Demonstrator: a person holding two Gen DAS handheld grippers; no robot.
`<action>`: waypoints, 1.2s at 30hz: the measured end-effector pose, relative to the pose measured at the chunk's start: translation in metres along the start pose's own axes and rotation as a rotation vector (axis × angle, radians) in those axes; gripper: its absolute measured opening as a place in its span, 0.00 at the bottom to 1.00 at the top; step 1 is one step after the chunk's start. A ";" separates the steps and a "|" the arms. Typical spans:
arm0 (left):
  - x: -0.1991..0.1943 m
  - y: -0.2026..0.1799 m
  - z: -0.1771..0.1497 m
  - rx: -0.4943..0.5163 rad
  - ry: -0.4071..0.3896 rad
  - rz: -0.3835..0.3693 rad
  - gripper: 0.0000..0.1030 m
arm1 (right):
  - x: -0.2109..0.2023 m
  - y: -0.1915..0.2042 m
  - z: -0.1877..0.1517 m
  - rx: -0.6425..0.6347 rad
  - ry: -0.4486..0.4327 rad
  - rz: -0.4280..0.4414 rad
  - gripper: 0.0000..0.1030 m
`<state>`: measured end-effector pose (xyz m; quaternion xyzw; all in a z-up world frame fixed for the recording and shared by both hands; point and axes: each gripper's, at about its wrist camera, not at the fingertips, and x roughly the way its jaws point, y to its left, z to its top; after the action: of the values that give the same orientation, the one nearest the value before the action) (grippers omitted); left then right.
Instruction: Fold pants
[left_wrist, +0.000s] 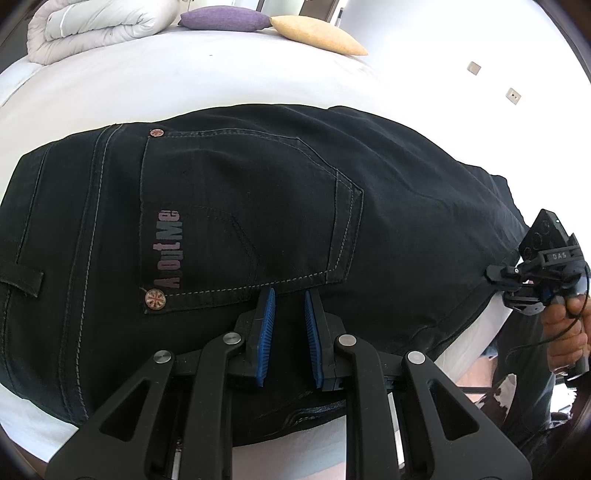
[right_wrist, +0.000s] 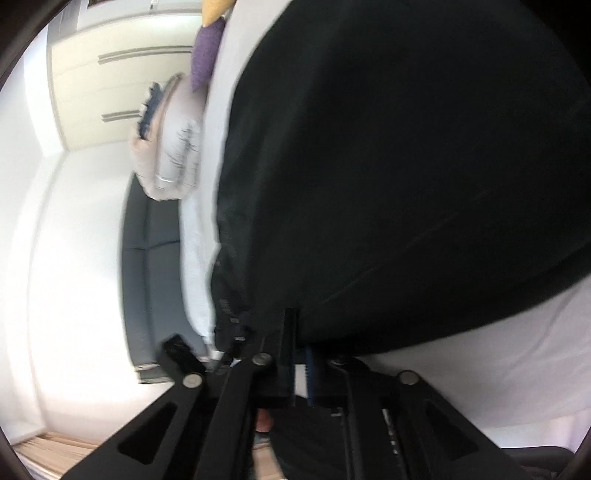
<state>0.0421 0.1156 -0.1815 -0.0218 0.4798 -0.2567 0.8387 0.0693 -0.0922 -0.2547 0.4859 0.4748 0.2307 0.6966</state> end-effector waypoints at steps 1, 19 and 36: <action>0.000 0.000 0.000 0.005 0.001 0.003 0.16 | -0.001 0.001 -0.002 -0.016 -0.003 -0.010 0.03; -0.017 -0.027 0.011 0.037 -0.016 0.073 0.16 | -0.014 0.015 -0.019 -0.165 0.018 -0.066 0.23; 0.060 -0.093 0.056 0.033 0.027 -0.076 0.16 | 0.029 0.048 0.081 -0.202 -0.014 -0.028 0.29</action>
<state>0.0740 -0.0036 -0.1727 -0.0230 0.4855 -0.2964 0.8221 0.1610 -0.0866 -0.2177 0.4081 0.4508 0.2644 0.7485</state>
